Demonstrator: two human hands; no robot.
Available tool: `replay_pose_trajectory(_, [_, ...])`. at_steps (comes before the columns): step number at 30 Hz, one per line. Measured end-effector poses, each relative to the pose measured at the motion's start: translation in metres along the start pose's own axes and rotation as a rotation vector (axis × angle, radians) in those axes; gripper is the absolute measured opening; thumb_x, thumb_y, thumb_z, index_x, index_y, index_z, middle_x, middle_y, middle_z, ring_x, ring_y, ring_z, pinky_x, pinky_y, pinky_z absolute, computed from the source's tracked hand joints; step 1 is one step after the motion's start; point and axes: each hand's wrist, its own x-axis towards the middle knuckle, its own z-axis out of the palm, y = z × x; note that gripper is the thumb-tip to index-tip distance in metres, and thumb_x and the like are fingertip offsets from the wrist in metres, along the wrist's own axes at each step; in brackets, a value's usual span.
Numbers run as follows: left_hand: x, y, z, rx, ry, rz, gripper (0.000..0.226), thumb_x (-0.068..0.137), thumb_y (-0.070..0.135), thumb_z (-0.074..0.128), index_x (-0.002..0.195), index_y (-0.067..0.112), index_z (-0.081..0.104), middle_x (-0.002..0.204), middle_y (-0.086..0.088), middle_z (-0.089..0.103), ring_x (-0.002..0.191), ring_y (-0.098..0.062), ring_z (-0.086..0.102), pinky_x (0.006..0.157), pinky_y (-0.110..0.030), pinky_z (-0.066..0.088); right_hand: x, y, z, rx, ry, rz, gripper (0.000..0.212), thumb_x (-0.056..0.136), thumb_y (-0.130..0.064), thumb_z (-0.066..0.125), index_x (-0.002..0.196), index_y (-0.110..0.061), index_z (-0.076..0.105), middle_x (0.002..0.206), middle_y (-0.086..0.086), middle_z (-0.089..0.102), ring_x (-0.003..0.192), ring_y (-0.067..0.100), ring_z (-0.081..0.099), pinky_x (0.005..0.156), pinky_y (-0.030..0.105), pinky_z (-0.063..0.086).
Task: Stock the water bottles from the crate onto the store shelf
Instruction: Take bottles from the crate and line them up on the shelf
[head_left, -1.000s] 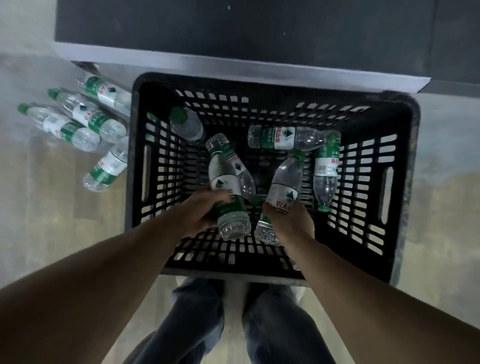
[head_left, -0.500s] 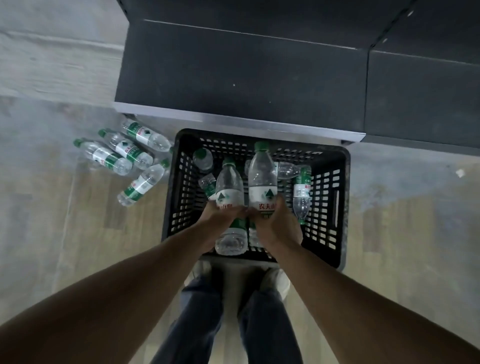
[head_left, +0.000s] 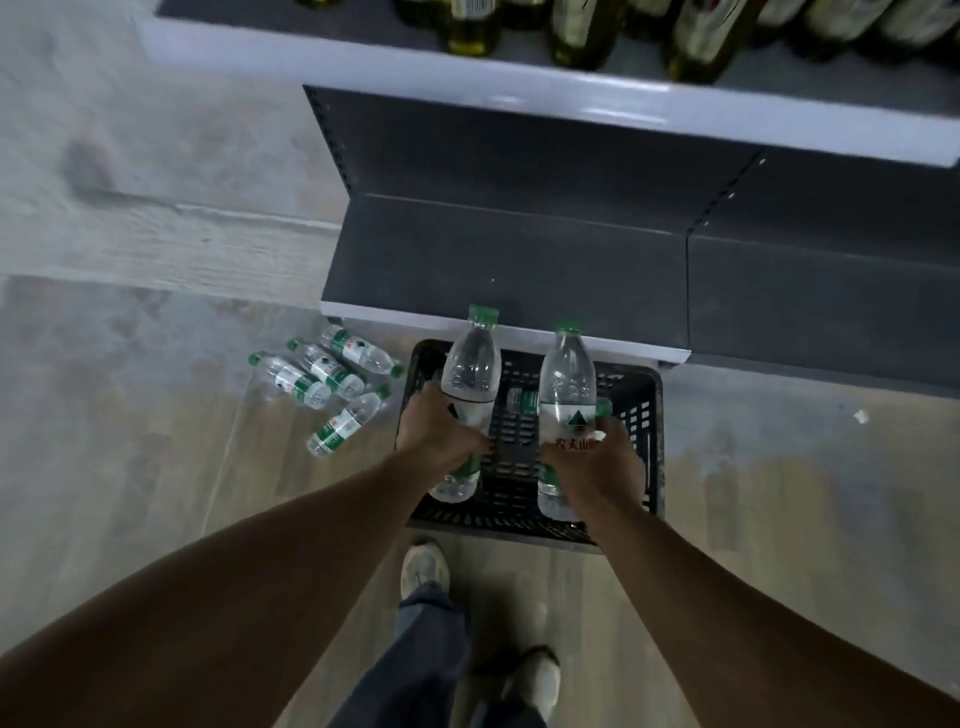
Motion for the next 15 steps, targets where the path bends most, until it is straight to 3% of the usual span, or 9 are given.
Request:
replay_pose_trajectory(3, [-0.041, 0.027, -0.024, 0.105, 0.103, 0.048, 0.071, 0.058, 0.018, 0.091, 0.118, 0.014, 0.054, 0.108, -0.004, 0.066, 0.097, -0.024, 0.064, 0.079, -0.037, 0.057, -0.036, -0.015, -0.031, 0.009, 0.059, -0.031, 0.051, 0.071, -0.034, 0.078, 0.115, -0.026, 0.054, 0.097, 0.001, 0.07, 0.084, 0.024, 0.062, 0.07, 0.028, 0.045])
replay_pose_trajectory(5, [-0.068, 0.05, -0.044, 0.137, 0.153, 0.058, 0.07, 0.059, 0.023, 0.09, 0.118, 0.013, 0.054, 0.109, -0.006, 0.068, 0.095, -0.025, 0.065, 0.075, -0.032, 0.056, -0.06, -0.031, -0.054, 0.034, 0.092, -0.046, 0.054, 0.073, -0.037, 0.078, 0.119, -0.025, 0.054, 0.103, 0.004, 0.071, 0.094, 0.03, 0.065, 0.073, 0.031, 0.047])
replay_pose_trajectory(7, [-0.094, 0.076, -0.065, 0.142, 0.185, 0.086, 0.077, 0.061, 0.026, 0.089, 0.126, 0.01, 0.05, 0.119, -0.009, 0.066, 0.105, -0.028, 0.064, 0.08, -0.03, 0.056, -0.081, -0.05, -0.08, 0.045, 0.106, -0.068, 0.057, 0.074, -0.041, 0.077, 0.122, -0.021, 0.053, 0.106, 0.007, 0.07, 0.099, 0.033, 0.065, 0.078, 0.035, 0.05])
replay_pose_trajectory(10, [-0.137, 0.117, -0.097, 0.123, 0.22, 0.155, 0.077, 0.062, 0.031, 0.089, 0.125, 0.012, 0.049, 0.124, -0.007, 0.063, 0.108, -0.028, 0.062, 0.084, -0.035, 0.056, -0.11, -0.08, -0.12, 0.082, 0.134, -0.116, 0.057, 0.075, -0.041, 0.078, 0.12, -0.016, 0.053, 0.11, 0.01, 0.069, 0.103, 0.032, 0.064, 0.083, 0.035, 0.051])
replay_pose_trajectory(13, [-0.182, 0.159, -0.13, 0.084, 0.301, 0.23, 0.062, 0.058, 0.034, 0.09, 0.103, 0.019, 0.049, 0.106, -0.002, 0.067, 0.086, -0.021, 0.06, 0.067, -0.032, 0.051, -0.135, -0.111, -0.161, 0.143, 0.167, -0.19, 0.048, 0.077, -0.041, 0.078, 0.11, -0.015, 0.054, 0.107, 0.008, 0.07, 0.1, 0.03, 0.066, 0.08, 0.032, 0.051])
replay_pose_trajectory(15, [-0.213, 0.183, -0.149, 0.068, 0.342, 0.278, 0.064, 0.057, 0.035, 0.089, 0.107, 0.016, 0.052, 0.103, -0.001, 0.067, 0.088, -0.023, 0.063, 0.069, -0.034, 0.053, -0.153, -0.132, -0.189, 0.158, 0.192, -0.236, 0.046, 0.078, -0.04, 0.078, 0.108, -0.014, 0.055, 0.104, 0.006, 0.07, 0.098, 0.029, 0.066, 0.073, 0.029, 0.047])
